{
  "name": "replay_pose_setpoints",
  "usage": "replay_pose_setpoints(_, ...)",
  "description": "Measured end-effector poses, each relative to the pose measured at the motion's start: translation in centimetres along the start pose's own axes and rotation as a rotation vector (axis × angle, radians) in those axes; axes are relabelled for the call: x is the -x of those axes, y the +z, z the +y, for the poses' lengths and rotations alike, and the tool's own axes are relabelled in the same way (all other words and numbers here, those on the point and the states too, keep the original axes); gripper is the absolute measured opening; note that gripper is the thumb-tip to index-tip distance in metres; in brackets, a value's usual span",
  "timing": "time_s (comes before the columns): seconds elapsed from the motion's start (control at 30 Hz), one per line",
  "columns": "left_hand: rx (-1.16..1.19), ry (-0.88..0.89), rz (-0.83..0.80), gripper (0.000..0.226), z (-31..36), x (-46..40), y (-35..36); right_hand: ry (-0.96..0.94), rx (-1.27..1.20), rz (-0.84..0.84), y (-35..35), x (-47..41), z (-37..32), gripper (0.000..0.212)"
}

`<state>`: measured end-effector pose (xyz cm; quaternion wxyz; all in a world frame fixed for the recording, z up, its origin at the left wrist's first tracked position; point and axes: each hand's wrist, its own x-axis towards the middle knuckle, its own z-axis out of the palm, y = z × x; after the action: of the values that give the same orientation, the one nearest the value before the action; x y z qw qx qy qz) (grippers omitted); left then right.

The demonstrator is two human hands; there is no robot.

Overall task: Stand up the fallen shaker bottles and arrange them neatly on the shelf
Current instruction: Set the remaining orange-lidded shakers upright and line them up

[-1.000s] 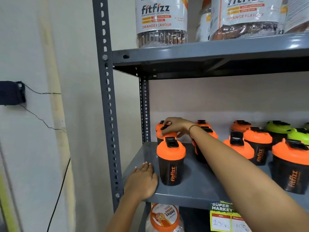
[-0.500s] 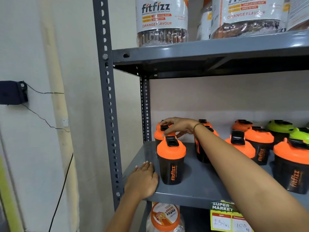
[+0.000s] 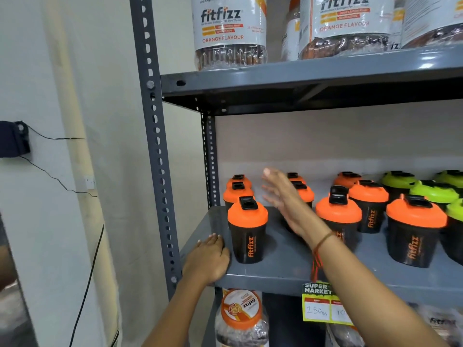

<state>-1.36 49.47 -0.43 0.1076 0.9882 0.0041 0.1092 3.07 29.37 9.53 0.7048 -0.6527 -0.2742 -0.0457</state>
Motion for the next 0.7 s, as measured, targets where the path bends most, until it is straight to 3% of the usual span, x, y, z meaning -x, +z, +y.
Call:
replay_pose_setpoints(0.1, 0.024, 0.004, 0.007, 0.054, 0.0, 0.4, -0.2, 0.137, 0.141, -0.167, 0.4, 3.1, 2.5, 0.085)
replay_pose_setpoints(0.2, 0.017, -0.007, 0.031, 0.052, 0.2, 1.0, -0.3, 0.199, 0.213, -0.241, 0.2, 4.4, 4.5, 0.098)
replay_pose_setpoints(0.27, -0.002, -0.01, 0.054, 0.049, 0.4, 1.6, -0.3, 0.216, 0.294, -0.275, 0.2, 4.6, 5.0, 0.093)
replay_pose_setpoints(0.5, -0.065, 0.003, 0.187, 0.067, 0.1, 4.1, 0.6, 0.214, 0.359, -0.209, 1.7, 4.7, 5.9, 0.076)
replay_pose_setpoints(0.7, -0.051, -0.004, 0.271, 0.053, 0.1, 5.9, 1.2, 0.199, 0.349, -0.202, 2.8, 4.9, 5.8, 0.077)
